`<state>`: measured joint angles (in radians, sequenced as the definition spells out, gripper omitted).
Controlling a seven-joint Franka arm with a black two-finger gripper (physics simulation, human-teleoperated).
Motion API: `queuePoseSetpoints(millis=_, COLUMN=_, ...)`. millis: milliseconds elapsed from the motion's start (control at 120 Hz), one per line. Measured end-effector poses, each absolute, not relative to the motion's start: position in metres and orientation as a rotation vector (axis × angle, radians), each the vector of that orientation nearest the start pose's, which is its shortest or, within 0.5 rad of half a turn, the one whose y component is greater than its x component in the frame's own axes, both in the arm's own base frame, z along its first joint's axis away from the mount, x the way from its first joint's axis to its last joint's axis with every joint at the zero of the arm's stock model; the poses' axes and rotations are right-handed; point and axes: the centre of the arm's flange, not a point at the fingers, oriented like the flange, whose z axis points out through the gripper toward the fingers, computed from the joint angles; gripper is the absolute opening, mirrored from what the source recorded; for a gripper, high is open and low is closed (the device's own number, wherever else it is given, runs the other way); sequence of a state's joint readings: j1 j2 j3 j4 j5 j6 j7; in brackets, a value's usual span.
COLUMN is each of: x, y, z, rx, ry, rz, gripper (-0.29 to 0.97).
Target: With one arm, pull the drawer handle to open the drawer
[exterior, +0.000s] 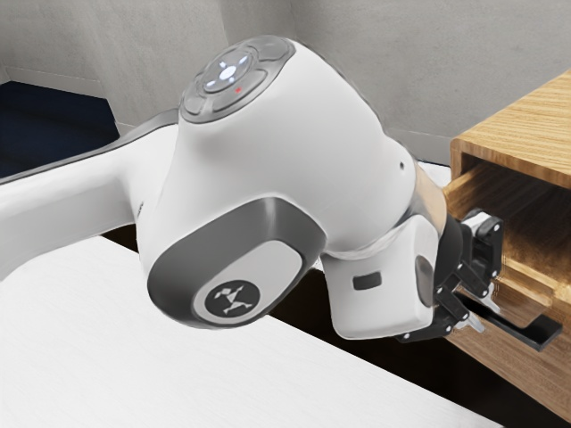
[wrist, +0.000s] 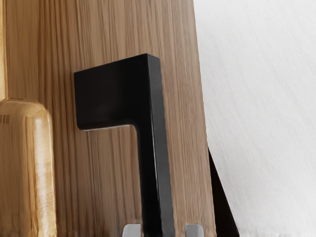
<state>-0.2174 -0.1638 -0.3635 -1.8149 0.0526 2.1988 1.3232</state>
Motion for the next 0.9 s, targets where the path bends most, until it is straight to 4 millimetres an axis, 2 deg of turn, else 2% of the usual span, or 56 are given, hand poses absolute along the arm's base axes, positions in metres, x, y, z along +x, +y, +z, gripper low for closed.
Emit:
queuePoseSetpoints(millis=250, x=0.432, y=-0.306, z=0.653, rx=-1.603, ry=2.255, rz=-0.633, gripper=-0.09)
queuePoseSetpoints(millis=283, x=0.428, y=-0.305, z=0.655, rx=-1.603, ry=2.249, rz=-0.638, gripper=-0.12)
queuePoseSetpoints(millis=508, x=0.398, y=-0.308, z=0.666, rx=-1.589, ry=2.23, rz=-0.669, gripper=-0.09)
queuePoseSetpoints(millis=633, x=0.384, y=-0.315, z=0.663, rx=-1.581, ry=2.236, rz=-0.671, gripper=-0.09)
queuePoseSetpoints(millis=900, x=0.362, y=-0.307, z=0.656, rx=-1.606, ry=2.212, rz=-0.655, gripper=-0.08)
